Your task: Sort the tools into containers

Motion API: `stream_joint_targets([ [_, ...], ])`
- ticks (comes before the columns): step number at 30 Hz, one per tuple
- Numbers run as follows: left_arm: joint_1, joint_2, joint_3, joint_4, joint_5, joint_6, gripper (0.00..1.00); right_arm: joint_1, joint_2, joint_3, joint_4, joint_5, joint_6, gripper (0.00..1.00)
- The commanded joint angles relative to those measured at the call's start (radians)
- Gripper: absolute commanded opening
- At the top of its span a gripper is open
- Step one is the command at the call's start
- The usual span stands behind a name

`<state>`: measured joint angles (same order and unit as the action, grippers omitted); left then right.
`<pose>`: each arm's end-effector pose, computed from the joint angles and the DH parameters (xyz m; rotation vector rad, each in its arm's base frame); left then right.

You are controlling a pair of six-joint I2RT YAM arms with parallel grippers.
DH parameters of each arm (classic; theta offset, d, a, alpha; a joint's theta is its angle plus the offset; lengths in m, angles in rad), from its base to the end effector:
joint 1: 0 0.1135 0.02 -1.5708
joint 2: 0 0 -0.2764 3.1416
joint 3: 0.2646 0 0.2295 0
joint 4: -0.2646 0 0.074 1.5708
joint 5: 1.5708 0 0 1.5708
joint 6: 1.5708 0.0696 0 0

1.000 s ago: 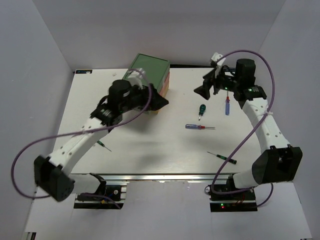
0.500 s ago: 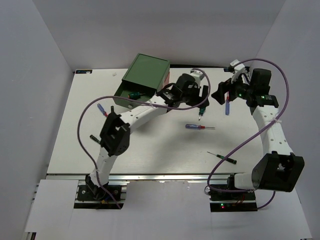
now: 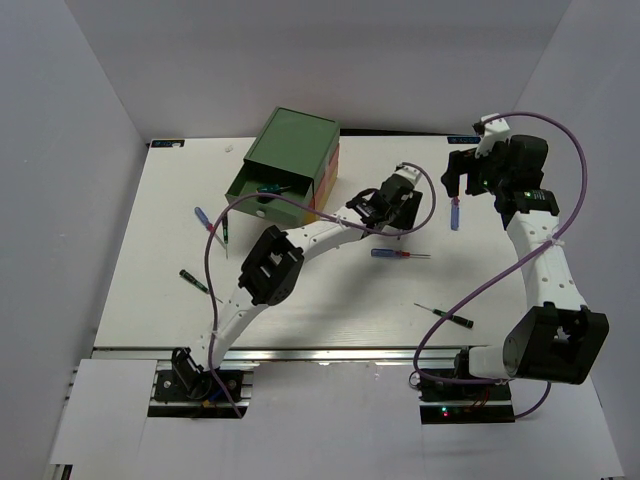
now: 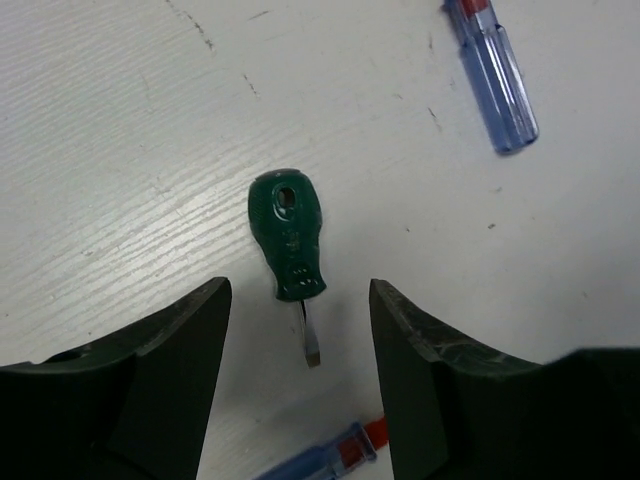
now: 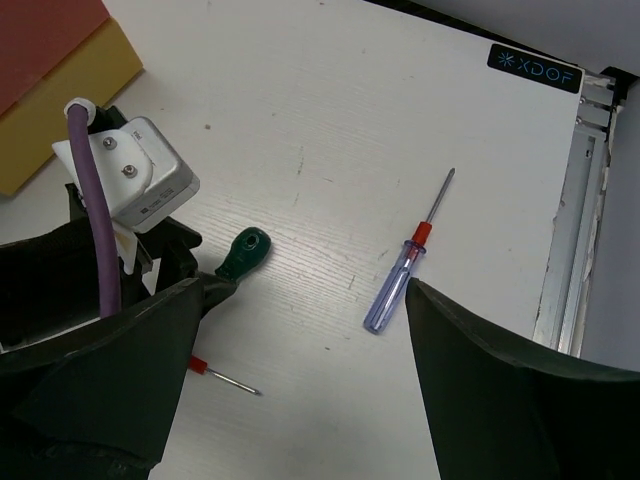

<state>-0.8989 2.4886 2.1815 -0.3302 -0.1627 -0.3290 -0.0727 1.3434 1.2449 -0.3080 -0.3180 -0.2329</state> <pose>0.3720 -0.4497 0.1868 0.5421 2.1784 -0.5016 0.3135 -0.0010 0.3653 -0.3606 1.9240 0.1135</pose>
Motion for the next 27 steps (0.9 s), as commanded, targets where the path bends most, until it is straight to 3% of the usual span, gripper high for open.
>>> stream_joint_targets([
  [1, 0.0, -0.002, 0.044, 0.077, -0.06, 0.024, 0.66, -0.004, -0.013, 0.013, 0.055, 0.025, 0.041, 0.88],
  [13, -0.001, 0.099, 0.057, 0.128, -0.054, 0.022, 0.58, 0.001, -0.018, -0.001, 0.05, 0.003, 0.063, 0.88],
  [17, -0.003, 0.096, 0.023, 0.126, -0.058, 0.033, 0.45, 0.002, -0.018, -0.007, 0.05, -0.001, 0.07, 0.88],
  [23, -0.002, 0.072, -0.055, 0.115, -0.075, 0.044, 0.38, 0.004, -0.016, -0.013, 0.052, -0.016, 0.076, 0.88],
  [27, 0.011, 0.018, -0.1, 0.125, -0.083, 0.045, 0.22, 0.005, -0.018, -0.021, 0.05, -0.026, 0.075, 0.88],
])
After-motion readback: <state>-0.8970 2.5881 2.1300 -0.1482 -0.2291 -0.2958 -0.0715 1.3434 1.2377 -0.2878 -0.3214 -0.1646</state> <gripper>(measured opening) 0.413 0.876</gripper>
